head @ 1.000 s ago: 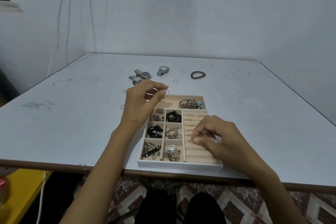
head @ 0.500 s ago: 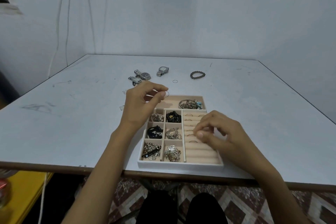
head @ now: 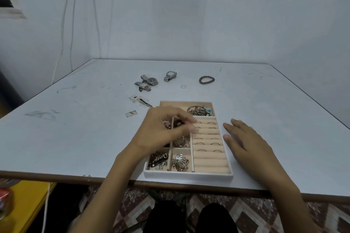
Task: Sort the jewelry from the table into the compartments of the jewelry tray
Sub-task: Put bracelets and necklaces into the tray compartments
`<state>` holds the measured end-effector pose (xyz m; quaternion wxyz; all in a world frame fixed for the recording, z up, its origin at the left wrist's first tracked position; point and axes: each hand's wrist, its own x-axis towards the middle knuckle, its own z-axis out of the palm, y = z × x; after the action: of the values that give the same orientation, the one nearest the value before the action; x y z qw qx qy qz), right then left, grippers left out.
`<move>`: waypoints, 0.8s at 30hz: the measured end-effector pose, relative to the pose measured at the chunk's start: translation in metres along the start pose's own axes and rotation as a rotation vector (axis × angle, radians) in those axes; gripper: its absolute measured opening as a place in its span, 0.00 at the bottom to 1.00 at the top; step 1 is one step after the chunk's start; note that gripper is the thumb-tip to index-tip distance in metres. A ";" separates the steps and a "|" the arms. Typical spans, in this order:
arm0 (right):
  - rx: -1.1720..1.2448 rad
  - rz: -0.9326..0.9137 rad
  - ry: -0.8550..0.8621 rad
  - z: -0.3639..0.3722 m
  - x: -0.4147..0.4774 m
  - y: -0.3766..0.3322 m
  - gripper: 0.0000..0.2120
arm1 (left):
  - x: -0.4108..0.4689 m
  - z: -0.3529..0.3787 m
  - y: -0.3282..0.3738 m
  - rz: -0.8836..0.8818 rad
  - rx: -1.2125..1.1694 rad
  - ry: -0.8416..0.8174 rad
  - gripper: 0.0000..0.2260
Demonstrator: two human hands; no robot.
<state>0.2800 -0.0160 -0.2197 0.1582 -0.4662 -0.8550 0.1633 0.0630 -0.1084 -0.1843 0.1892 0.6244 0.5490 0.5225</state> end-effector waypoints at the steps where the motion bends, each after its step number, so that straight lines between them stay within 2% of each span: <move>1: -0.004 0.000 0.003 0.000 0.000 0.000 0.22 | -0.005 0.003 0.004 0.028 0.051 -0.061 0.05; 5: -0.007 -0.004 0.009 0.001 0.001 0.001 0.22 | -0.013 0.010 0.010 0.110 0.197 -0.212 0.06; 13: -0.005 -0.006 0.008 0.001 0.000 0.000 0.22 | -0.013 0.012 0.010 0.222 0.430 -0.220 0.05; 19: -0.007 -0.006 0.009 0.001 0.000 0.000 0.22 | -0.012 0.009 0.020 0.319 0.656 -0.303 0.04; 24: -0.002 -0.008 0.002 0.001 -0.001 0.001 0.22 | -0.013 0.006 0.022 0.334 0.725 -0.342 0.06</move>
<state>0.2807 -0.0161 -0.2211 0.1594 -0.4633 -0.8567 0.1611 0.0809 -0.1248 -0.1747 -0.0413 0.8083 0.5491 0.2085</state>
